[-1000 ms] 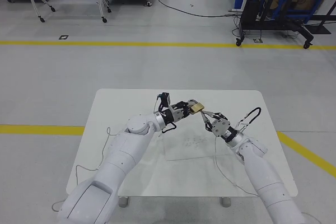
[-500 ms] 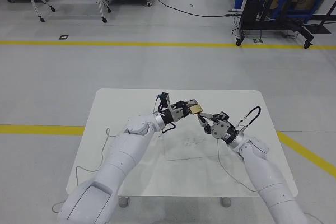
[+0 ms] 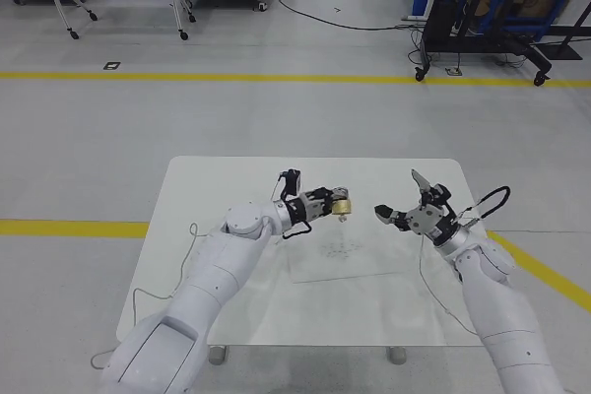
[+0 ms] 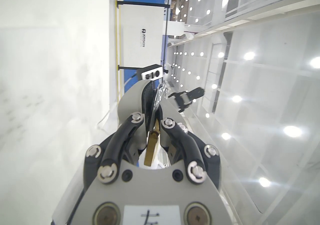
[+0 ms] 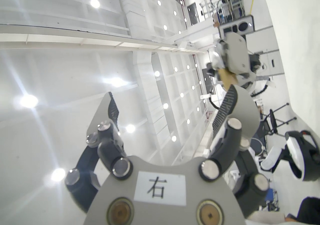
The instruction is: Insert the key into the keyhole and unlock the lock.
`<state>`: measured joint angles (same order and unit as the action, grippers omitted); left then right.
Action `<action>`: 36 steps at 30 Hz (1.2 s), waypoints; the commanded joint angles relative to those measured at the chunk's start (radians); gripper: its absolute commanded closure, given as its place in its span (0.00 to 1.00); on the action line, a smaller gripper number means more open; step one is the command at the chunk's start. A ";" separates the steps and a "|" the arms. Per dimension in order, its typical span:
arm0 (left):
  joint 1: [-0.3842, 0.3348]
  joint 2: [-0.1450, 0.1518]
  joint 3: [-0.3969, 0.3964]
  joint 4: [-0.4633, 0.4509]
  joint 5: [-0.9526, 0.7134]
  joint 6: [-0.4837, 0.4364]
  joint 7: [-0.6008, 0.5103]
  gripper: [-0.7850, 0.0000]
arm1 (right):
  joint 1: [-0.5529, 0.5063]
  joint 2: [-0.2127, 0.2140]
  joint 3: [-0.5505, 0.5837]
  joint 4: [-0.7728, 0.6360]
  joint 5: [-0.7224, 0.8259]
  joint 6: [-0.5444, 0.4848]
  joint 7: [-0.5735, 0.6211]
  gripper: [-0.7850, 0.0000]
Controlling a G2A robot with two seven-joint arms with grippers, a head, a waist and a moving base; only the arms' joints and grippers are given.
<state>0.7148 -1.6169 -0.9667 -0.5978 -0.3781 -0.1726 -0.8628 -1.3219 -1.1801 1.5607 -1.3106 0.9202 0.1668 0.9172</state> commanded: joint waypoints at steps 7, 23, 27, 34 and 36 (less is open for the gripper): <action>-0.023 -0.013 0.112 0.054 0.230 0.136 0.040 1.00 | -0.027 0.012 0.062 -0.046 -0.026 0.008 -0.018 0.00; -0.032 -0.040 0.160 0.094 0.305 0.255 0.088 1.00 | -0.027 0.012 0.062 -0.046 -0.026 0.008 -0.018 0.00; -0.036 -0.044 0.160 0.101 0.296 0.280 0.061 0.81 | -0.027 0.012 0.062 -0.046 -0.026 0.008 -0.018 0.00; -0.050 -0.044 0.154 0.104 0.292 0.318 0.017 0.52 | -0.027 0.012 0.062 -0.046 -0.026 0.008 -0.018 0.00; -0.052 -0.042 0.124 0.096 0.237 0.309 0.006 0.47 | -0.027 0.012 0.062 -0.046 -0.026 0.008 -0.018 0.00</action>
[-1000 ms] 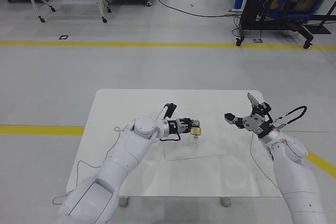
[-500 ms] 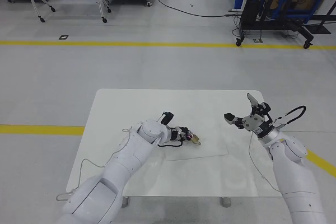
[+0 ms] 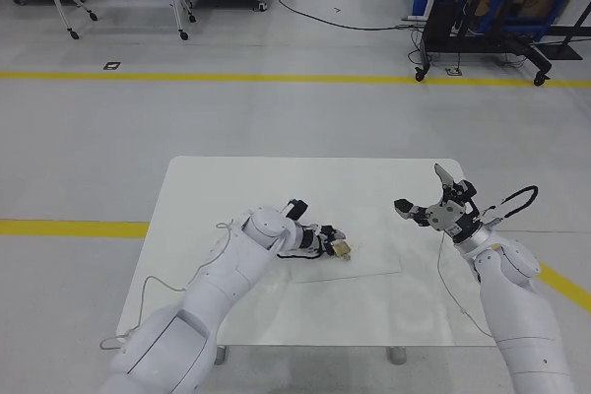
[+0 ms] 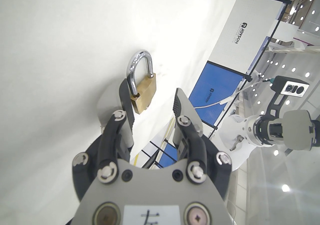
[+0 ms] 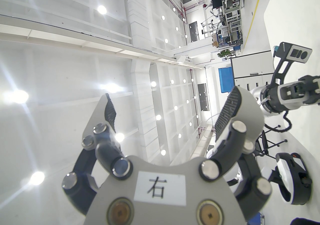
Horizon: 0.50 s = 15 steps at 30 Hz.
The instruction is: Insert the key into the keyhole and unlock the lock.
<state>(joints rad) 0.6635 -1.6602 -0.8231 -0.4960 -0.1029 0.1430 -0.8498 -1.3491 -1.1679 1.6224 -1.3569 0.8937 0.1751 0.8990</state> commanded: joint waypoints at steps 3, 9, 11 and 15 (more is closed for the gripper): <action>-0.009 0.009 -0.055 -0.021 -0.084 -0.034 -0.012 0.33 | 0.000 0.000 0.000 0.000 0.000 0.000 0.000 0.00; -0.027 0.034 -0.090 -0.065 -0.059 -0.091 -0.021 0.10 | 0.000 0.000 0.000 0.000 0.000 0.000 0.000 0.00; -0.031 0.045 -0.100 -0.097 -0.031 -0.129 -0.023 0.07 | 0.000 0.000 0.000 0.000 0.000 0.000 0.000 0.00; -0.047 0.082 -0.089 -0.181 0.181 -0.220 0.021 0.02 | -0.005 0.000 0.012 -0.012 -0.012 -0.068 -0.030 0.00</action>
<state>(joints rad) 0.6219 -1.5916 -0.9184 -0.6486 -0.0239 -0.0538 -0.8500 -1.3553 -1.1676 1.6248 -1.3716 0.8674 0.1305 0.8753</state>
